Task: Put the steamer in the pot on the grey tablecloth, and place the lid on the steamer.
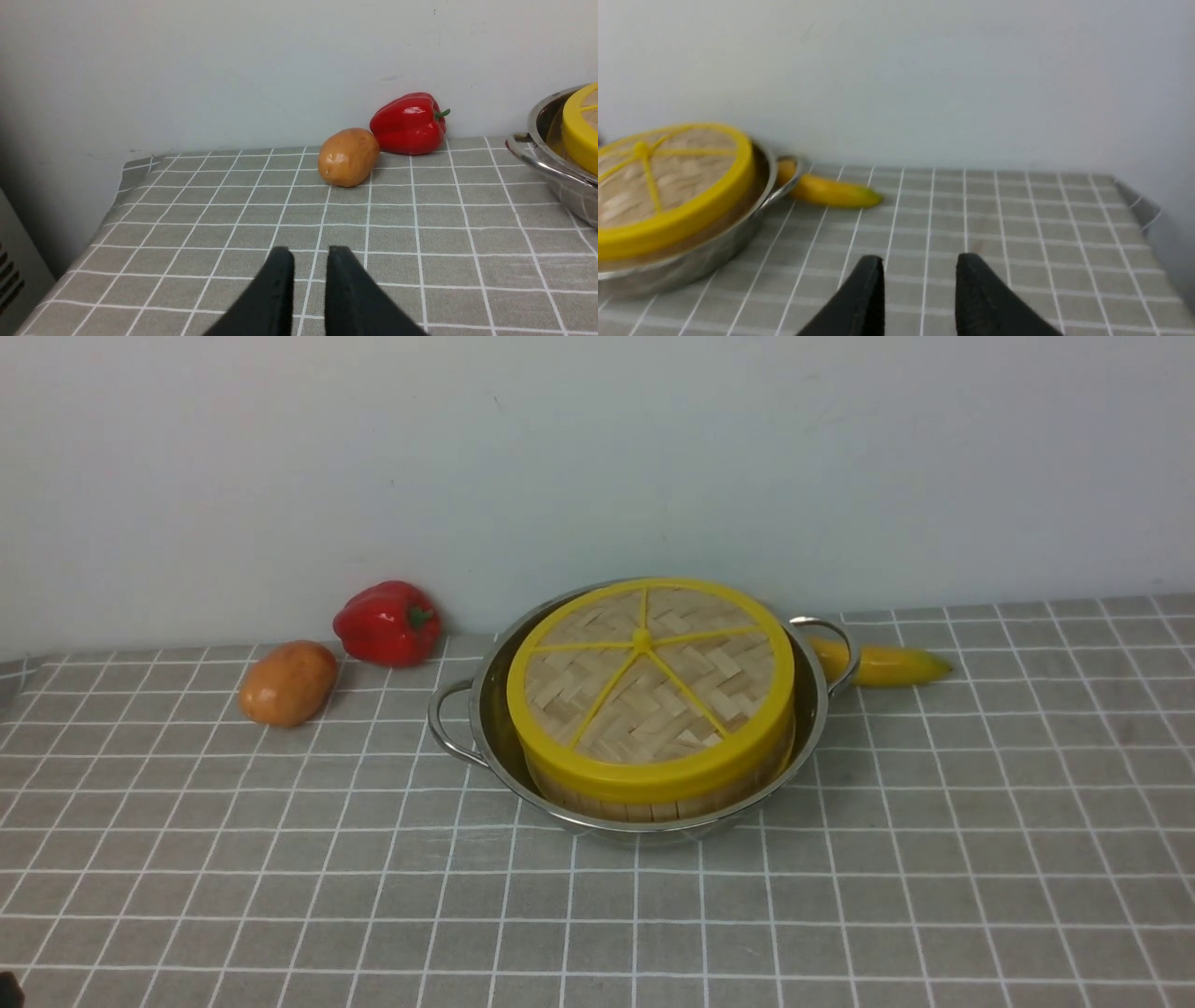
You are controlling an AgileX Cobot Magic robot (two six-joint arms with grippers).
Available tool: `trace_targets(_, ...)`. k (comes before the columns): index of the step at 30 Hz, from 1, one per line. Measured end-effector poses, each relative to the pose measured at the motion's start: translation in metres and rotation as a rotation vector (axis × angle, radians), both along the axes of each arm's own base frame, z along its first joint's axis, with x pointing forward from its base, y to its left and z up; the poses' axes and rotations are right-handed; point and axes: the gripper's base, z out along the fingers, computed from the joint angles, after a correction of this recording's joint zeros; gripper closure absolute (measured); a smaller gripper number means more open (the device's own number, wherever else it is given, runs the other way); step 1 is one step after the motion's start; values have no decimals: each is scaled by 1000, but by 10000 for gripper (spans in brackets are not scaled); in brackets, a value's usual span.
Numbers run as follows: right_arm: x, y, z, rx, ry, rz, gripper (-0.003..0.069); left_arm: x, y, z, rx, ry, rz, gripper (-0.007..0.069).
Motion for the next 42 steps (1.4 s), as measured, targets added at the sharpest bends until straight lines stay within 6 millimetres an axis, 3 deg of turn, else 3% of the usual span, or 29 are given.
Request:
trace_targets(8, 18, 2, -70, 3, -54, -11, 419, 0, 0, 0, 0, 0, 0, 507)
trace_targets(13, 23, 3, -101, 41, -39, -8, 419, 0, 0, 0, 0, 0, 0, 497)
trace_targets(42, 24, 3, -103, 74, -70, -18, 419, 0, 0, 0, 0, 0, 0, 456)
